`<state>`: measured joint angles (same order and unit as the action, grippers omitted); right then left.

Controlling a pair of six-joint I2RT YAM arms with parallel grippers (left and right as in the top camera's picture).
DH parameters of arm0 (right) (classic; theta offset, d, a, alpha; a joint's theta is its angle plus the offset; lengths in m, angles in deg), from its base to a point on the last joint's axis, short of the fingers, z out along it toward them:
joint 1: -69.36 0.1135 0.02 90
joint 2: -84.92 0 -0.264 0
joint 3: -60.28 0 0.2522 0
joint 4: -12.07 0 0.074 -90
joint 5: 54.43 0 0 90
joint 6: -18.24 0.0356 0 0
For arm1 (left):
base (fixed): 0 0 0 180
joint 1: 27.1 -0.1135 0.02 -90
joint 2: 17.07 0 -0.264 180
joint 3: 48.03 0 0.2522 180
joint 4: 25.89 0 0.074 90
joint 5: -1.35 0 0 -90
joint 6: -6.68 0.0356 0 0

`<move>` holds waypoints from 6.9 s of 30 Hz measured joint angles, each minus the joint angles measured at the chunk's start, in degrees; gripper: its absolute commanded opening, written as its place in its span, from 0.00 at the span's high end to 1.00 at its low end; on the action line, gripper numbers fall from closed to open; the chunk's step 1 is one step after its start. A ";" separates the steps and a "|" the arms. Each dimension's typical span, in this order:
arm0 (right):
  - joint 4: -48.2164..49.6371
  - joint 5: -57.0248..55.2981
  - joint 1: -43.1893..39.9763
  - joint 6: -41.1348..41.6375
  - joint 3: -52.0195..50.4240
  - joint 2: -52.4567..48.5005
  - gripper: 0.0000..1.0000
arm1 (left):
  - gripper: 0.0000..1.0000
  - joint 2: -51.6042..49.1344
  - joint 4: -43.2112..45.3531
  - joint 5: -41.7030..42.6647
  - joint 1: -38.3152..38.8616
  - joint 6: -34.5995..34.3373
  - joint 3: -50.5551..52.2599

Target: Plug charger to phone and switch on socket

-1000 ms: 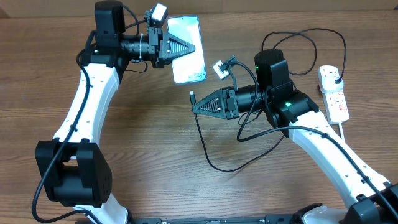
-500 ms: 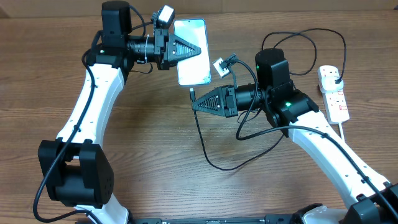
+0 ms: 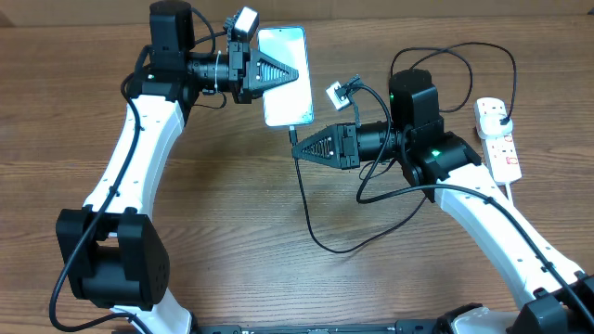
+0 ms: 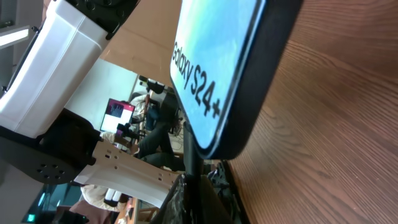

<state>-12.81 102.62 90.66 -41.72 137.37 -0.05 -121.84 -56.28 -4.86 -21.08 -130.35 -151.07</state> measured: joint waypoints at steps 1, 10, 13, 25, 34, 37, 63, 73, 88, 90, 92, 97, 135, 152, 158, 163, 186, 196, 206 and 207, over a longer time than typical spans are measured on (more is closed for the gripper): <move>-0.02 0.00 0.00 0.00 0.00 0.00 0.96 | 0.96 0.00 0.00 0.00 0.00 0.00 0.00; 2.67 0.13 0.02 1.36 0.00 0.00 0.96 | 0.96 0.00 0.13 -0.26 0.00 0.00 0.00; 3.89 -0.02 -0.15 2.19 0.00 0.00 0.96 | 0.96 0.00 0.13 -0.22 0.00 0.00 0.00; 1.14 0.28 -0.22 2.95 0.00 0.00 0.96 | 0.96 0.00 0.15 -1.18 0.00 -1.07 0.00; 1.14 0.28 -0.22 2.95 0.00 0.00 0.96 | 0.96 0.00 0.15 -2.10 0.00 -1.44 0.00; 1.14 0.28 -0.22 2.95 -0.02 0.00 0.96 | 0.96 0.00 0.15 -2.43 0.00 -2.16 0.00; 1.18 0.35 -0.22 2.99 0.00 0.00 0.96 | 0.96 0.00 0.15 -2.62 0.76 -5.57 0.00; 1.18 0.26 -0.22 2.97 -0.02 0.00 0.96 | 0.96 0.00 0.17 -2.54 0.76 -5.55 0.00; 1.18 0.24 -0.81 2.97 0.00 0.00 0.96 | 0.96 0.00 2.97 -0.42 0.76 -5.55 0.00; 1.18 0.24 -1.03 2.97 -0.02 0.00 0.96 | 0.96 0.00 2.97 -0.37 0.76 -5.51 0.00; 1.16 0.35 -1.05 2.97 -0.02 0.00 0.96 | 0.96 0.00 2.97 -0.39 0.76 -5.35 0.00; 1.20 1.40 -1.05 2.97 0.00 0.00 0.96 | 0.96 0.00 2.97 -1.09 0.76 -5.33 0.00; 1.20 1.57 -1.05 2.97 0.00 0.00 0.96 | 0.95 0.00 2.97 -1.95 1.25 -5.40 0.00; 1.20 1.75 -1.07 2.97 0.00 0.00 0.96 | 0.96 0.00 3.13 -1.90 1.84 -5.31 0.00; 1.20 2.58 -1.97 3.78 -0.02 0.00 0.96 | 0.96 0.00 3.34 -1.68 1.84 -4.39 0.00; 1.20 3.28 -2.16 4.15 0.00 0.00 0.96 | 0.96 0.00 3.37 -1.31 1.84 -3.37 0.00; 5.68 2.47 -2.14 7.04 -0.15 0.00 0.96 | 0.96 0.00 3.58 -0.66 2.14 -2.36 -0.02; 9.94 -0.20 -2.58 9.27 -0.28 -0.11 0.49 | 0.96 0.00 3.17 0.72 2.99 -2.08 -0.26; 5.99 -0.17 -2.89 8.92 -0.24 -0.11 0.65 | 0.96 0.00 3.10 1.29 4.09 -2.08 -0.26; 5.53 0.15 -2.89 8.92 -0.24 -0.11 0.65 | 0.95 0.00 3.15 1.25 4.09 -2.08 -0.26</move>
<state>-7.28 102.77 87.78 -32.80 137.13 -0.16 -121.84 -53.13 -3.61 -16.99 -132.42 -151.33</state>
